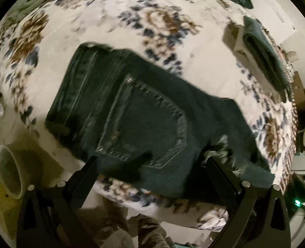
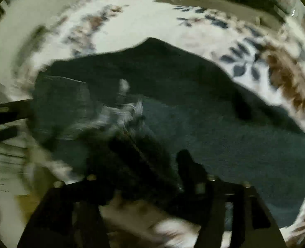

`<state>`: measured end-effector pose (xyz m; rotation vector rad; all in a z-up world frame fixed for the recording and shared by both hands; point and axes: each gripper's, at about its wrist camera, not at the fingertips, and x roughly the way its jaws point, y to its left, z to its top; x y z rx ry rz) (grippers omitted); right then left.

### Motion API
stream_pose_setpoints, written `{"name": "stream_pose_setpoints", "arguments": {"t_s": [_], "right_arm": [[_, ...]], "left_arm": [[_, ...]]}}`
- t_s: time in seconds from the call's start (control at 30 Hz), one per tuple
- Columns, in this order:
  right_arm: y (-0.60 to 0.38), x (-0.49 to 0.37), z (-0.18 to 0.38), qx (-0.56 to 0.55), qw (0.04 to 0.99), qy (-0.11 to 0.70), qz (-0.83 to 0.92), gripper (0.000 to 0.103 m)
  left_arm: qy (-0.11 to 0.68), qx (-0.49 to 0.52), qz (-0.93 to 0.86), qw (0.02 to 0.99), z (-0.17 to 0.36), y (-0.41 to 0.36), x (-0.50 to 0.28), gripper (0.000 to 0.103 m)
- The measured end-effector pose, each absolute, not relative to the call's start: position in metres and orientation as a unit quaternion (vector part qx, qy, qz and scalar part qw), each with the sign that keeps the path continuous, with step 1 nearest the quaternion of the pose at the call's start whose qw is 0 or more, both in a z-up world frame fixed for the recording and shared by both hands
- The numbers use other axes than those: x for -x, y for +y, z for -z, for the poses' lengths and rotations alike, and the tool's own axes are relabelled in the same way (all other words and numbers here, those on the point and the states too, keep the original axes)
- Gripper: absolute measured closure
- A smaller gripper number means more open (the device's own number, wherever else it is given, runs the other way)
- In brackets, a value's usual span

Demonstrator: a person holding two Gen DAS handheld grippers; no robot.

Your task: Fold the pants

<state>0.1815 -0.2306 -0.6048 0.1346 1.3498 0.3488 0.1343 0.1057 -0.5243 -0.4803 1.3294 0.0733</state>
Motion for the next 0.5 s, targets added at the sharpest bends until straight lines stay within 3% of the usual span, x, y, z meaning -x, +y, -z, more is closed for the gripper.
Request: {"name": "stream_pose_setpoints", "arguments": {"t_s": [0.07,0.27,0.47,0.5], "right_arm": [[-0.262,-0.173,0.590,-0.129,0.760,0.620,-0.149,0.025],[-0.388,-0.140,0.577,-0.261,0.743,0.617,-0.001,0.025],[-0.486,-0.129,0.596,-0.321,0.710,0.617,0.108,0.025],[-0.496,-0.129,0.602,-0.334,0.701,0.619,0.116,0.025]], "left_arm": [[0.607,0.220,-0.017,0.764,0.521,0.094,-0.141,0.000],[0.639,0.211,0.033,0.739,0.542,0.042,-0.161,0.000],[0.679,0.201,0.057,0.704,0.580,-0.008,-0.178,0.001],[0.685,0.199,0.068,0.697,0.588,-0.017,-0.180,0.008]]}}
